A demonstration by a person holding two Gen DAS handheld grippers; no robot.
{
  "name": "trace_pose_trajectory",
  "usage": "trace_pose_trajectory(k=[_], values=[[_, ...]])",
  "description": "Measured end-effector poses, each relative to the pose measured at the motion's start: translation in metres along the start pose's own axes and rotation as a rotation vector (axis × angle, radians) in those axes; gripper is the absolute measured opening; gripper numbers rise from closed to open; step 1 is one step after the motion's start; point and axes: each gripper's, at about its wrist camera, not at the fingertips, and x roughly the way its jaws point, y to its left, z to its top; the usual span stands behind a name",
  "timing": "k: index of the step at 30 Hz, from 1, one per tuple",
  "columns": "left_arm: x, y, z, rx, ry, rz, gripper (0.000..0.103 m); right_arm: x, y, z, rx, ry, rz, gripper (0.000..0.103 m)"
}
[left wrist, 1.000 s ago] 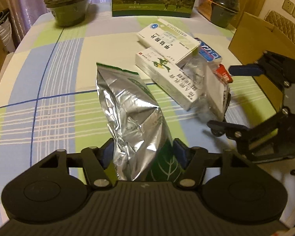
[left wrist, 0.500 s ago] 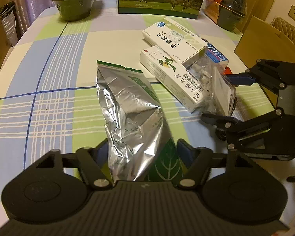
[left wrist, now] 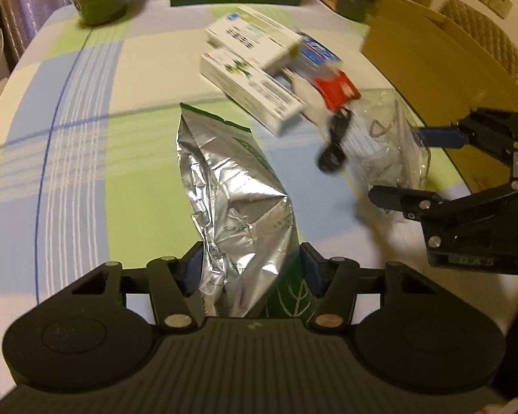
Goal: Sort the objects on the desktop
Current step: 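Grasp the silver foil bag with the left tool while the right tool holds the clear bag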
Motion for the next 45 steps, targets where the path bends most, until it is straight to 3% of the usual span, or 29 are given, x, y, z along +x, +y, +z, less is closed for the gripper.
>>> trace_pose_trajectory(k=[5, 7, 12, 21, 23, 30, 36, 40, 45], values=[[-0.010, -0.010, -0.020, 0.003, 0.024, -0.022, 0.055, -0.019, -0.003, -0.029, 0.128, 0.034, -0.004, 0.065], [-0.010, -0.010, -0.022, -0.010, 0.027, -0.018, 0.067, -0.022, -0.007, -0.037, 0.164, 0.034, -0.007, 0.065], [-0.005, -0.004, -0.014, -0.059, 0.019, -0.024, 0.075, -0.022, -0.008, -0.053, 0.212, 0.024, -0.003, 0.065], [0.013, 0.001, 0.000, -0.084, 0.034, -0.024, 0.072, -0.017, -0.010, -0.063, 0.224, -0.033, 0.003, 0.071], [0.014, -0.003, 0.000, -0.064, 0.035, -0.009, 0.068, -0.016, -0.012, -0.066, 0.239, -0.031, 0.009, 0.076], [0.007, -0.008, -0.005, -0.040, 0.018, -0.031, 0.051, -0.012, -0.015, -0.065, 0.260, -0.038, 0.035, 0.079], [0.003, -0.008, -0.013, -0.072, 0.011, -0.055, 0.051, -0.012, -0.013, -0.066, 0.248, -0.029, 0.028, 0.074], [0.006, -0.012, -0.010, -0.052, 0.023, -0.045, 0.058, -0.013, -0.012, -0.067, 0.245, -0.032, 0.019, 0.067], [0.009, -0.021, -0.008, 0.001, 0.038, -0.003, 0.059, -0.015, -0.009, -0.067, 0.258, -0.036, 0.005, 0.066]])
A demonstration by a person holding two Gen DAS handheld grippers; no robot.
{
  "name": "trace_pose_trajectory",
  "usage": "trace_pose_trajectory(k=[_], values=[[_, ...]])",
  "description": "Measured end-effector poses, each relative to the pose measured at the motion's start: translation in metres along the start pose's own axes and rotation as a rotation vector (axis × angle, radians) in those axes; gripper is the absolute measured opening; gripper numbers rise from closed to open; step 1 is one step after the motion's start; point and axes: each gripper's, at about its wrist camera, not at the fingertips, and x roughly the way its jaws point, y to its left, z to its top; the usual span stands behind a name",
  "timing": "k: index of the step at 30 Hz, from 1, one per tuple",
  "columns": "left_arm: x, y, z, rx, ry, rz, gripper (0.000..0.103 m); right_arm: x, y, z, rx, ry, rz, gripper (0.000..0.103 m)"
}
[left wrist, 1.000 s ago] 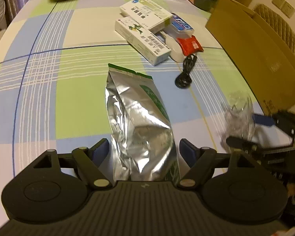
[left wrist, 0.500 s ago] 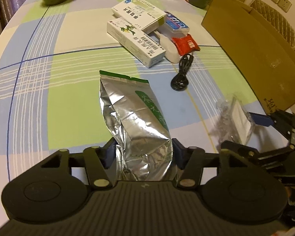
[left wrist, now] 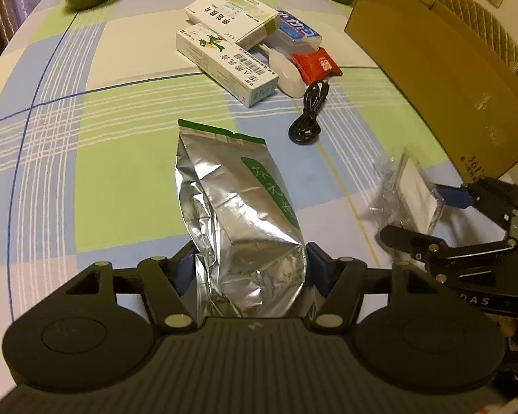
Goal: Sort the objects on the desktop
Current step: 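Grasp the silver foil bag with the left tool while the right tool holds the clear bag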
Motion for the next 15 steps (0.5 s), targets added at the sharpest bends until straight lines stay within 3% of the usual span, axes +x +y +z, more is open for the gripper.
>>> trace_pose_trajectory(k=[4, 15], values=[[-0.005, 0.000, -0.001, -0.022, 0.004, -0.018, 0.047, -0.007, -0.001, 0.000, 0.015, -0.015, -0.001, 0.066], [-0.044, -0.012, -0.009, -0.077, -0.055, -0.057, 0.047, -0.050, -0.005, 0.007, 0.105, -0.079, -0.017, 0.066]])
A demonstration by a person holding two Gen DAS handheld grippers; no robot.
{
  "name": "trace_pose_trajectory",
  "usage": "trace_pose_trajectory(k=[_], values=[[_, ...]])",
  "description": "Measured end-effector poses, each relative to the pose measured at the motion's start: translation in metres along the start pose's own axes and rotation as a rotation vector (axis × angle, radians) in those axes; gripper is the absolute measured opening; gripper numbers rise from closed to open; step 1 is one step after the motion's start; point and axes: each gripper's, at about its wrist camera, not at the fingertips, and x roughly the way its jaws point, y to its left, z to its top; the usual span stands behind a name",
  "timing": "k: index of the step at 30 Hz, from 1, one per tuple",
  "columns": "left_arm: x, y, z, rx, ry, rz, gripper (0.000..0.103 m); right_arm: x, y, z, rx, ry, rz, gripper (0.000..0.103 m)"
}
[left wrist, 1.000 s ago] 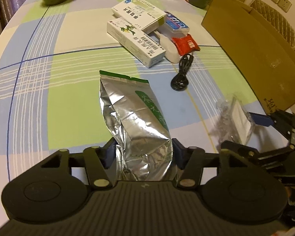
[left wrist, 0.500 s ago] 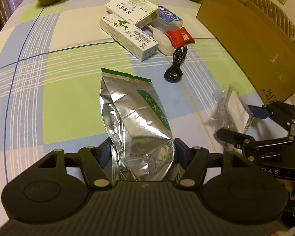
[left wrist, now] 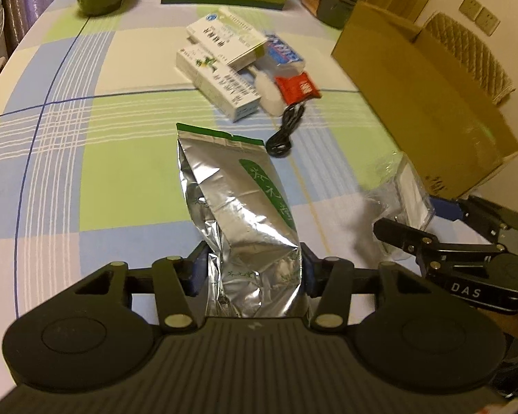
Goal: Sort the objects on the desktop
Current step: 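Grasp the silver foil bag with the left tool while the right tool holds the clear bag, then carry the foil bag and clear bag over the cardboard box with both tools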
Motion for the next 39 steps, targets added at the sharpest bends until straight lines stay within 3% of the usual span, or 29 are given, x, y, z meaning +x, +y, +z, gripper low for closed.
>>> trace_pose_trajectory(k=[11, 21, 28, 39], values=[[-0.037, -0.049, -0.001, 0.001, -0.063, -0.054, 0.046, -0.064, -0.014, 0.012, 0.044, -0.096, -0.055, 0.066], [-0.051, -0.125, 0.025, 0.105, -0.114, -0.130, 0.046, -0.121, -0.066, 0.039, 0.086, -0.216, -0.155, 0.066], [-0.042, -0.175, 0.049, 0.174, -0.126, -0.176, 0.046, -0.136, -0.110, 0.043, 0.116, -0.242, -0.227, 0.066], [-0.019, -0.232, 0.083, 0.238, -0.128, -0.215, 0.046, -0.140, -0.158, 0.047, 0.151, -0.255, -0.265, 0.066]])
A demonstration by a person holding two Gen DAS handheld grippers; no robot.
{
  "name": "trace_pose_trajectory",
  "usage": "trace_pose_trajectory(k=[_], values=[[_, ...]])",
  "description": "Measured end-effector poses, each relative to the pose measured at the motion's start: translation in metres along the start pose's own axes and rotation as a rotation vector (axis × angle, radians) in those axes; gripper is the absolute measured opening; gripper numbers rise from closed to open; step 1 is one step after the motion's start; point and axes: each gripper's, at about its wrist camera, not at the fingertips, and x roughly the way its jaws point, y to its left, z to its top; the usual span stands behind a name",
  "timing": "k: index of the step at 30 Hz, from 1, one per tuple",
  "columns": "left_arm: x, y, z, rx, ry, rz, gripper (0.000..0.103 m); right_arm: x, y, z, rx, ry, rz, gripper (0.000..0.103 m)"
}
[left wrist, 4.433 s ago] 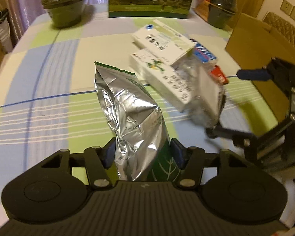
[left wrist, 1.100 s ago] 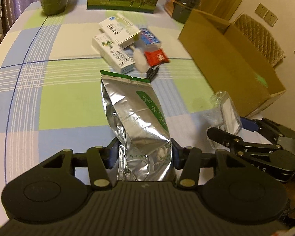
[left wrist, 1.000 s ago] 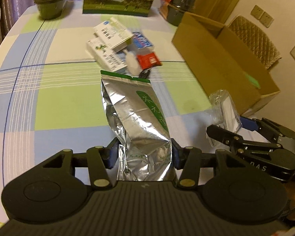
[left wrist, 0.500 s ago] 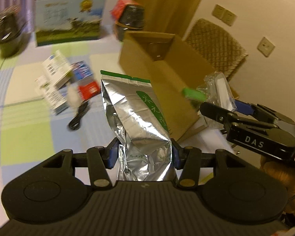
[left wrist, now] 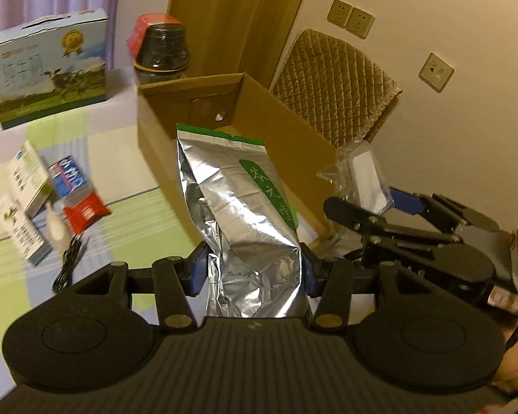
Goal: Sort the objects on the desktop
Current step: 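Carry the foil bag and clear bag over the cardboard box with both tools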
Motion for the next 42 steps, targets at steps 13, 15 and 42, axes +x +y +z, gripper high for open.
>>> trace_pose_trajectory(k=[13, 15, 42], values=[[0.056, -0.016, 0.036, 0.061, 0.011, 0.031, 0.047, 0.020, -0.035, 0.006, 0.027, 0.006, -0.036, 0.066], [0.064, -0.016, 0.041, 0.070, 0.014, 0.035, 0.046, 0.026, -0.038, 0.006, 0.027, 0.011, -0.038, 0.066], [0.125, -0.018, 0.062, 0.135, -0.046, 0.138, 0.046, 0.073, -0.050, 0.003, 0.008, 0.049, -0.061, 0.066]])
